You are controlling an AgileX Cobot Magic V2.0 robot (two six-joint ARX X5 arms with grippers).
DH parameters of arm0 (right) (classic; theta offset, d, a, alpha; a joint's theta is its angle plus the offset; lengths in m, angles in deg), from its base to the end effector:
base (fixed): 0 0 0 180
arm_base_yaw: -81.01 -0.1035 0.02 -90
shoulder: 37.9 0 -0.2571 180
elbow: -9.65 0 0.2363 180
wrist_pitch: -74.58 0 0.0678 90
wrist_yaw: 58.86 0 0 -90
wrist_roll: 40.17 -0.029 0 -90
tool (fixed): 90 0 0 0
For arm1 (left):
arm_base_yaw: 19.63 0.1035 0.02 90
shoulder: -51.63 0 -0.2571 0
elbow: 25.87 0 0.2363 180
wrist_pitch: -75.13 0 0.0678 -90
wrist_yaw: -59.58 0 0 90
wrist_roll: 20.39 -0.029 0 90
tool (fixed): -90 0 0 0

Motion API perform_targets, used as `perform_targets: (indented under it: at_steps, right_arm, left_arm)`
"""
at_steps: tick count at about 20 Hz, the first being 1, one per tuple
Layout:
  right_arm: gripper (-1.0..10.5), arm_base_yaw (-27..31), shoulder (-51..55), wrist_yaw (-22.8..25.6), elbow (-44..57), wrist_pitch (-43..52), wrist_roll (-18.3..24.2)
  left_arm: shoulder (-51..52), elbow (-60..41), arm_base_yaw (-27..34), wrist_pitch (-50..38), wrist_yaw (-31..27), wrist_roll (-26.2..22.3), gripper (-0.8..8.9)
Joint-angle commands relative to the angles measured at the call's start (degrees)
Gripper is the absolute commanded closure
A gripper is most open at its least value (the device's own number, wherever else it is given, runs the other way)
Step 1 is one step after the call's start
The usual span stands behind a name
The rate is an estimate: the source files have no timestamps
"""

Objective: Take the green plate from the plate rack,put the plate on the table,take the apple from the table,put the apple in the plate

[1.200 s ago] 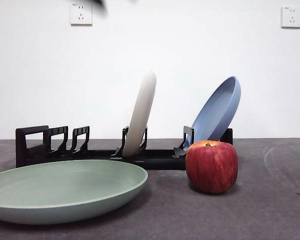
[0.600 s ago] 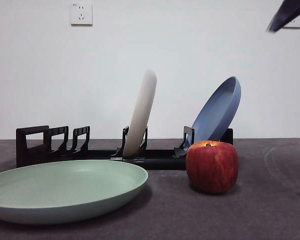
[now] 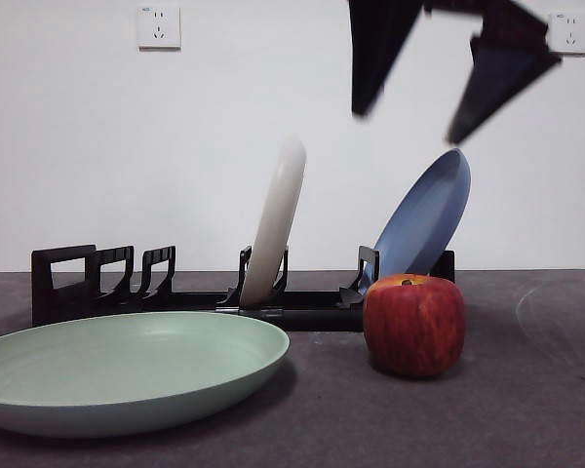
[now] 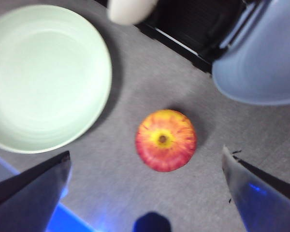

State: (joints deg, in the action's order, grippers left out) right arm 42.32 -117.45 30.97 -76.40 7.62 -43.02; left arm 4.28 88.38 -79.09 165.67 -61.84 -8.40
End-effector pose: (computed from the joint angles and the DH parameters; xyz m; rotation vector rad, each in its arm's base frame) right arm 0.1997 0.1600 0.2989 -0.3105 1.0275 0.5869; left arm 0.0249 -0.0124 0.4728 0.0932 0.3400 -0.4477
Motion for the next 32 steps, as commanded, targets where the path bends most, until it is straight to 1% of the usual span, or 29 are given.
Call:
perform_targets:
  at_steps: [1, 6, 8, 12, 21, 24, 26, 30, 31, 32]
  right_arm:
    - [3.5, 0.0, -0.5, 0.3, 5.7, 4.9, -1.9]
    - [3.5, 0.0, -0.5, 0.7, 13.7, 15.3, -3.7]
    - [3.5, 0.0, -0.6, 0.7, 15.6, 17.8, -4.8]
    - [3.5, 0.0, -1.7, 0.7, 18.9, 22.1, -4.7]
    - [3.6, 0.0, -10.1, 0.7, 19.2, 26.7, -4.6]
    - [5.8, 0.0, -11.0, 2.7, 19.2, 26.6, -4.6]
    - [7.4, 0.0, -10.9, 3.3, 19.1, 26.5, -4.7]
    - [9.3, 0.0, -10.9, 3.3, 17.3, 22.3, -4.6]
    - [9.6, 0.0, -10.9, 3.2, 16.0, 20.4, -4.6]
    - [9.6, 0.0, -10.9, 3.2, 13.9, 17.9, -4.6]
  left_arm:
    - [0.4, 0.0, -0.1, -0.1, -0.3, -0.9, 5.53]
    - [0.4, 0.0, -0.1, -0.1, -0.4, -1.4, 5.53]
    - [0.4, 0.0, -0.1, -0.1, -0.4, -1.4, 5.53]
    - [0.4, 0.0, -0.1, -0.1, -0.3, -1.3, 5.53]
    - [0.4, 0.0, -0.1, -0.1, -0.1, -1.3, 5.53]
    - [0.4, 0.0, -0.1, -0.1, -0.1, -1.3, 5.53]
    - [0.4, 0.0, -0.1, -0.1, -0.1, -1.3, 5.53]
    - [0.4, 0.0, -0.1, -0.1, -0.1, -1.3, 5.54]
    - [0.4, 0.0, -0.1, -0.1, -0.2, -1.3, 5.54]
    - [0.4, 0.0, -0.1, -0.1, -0.1, -1.3, 5.54]
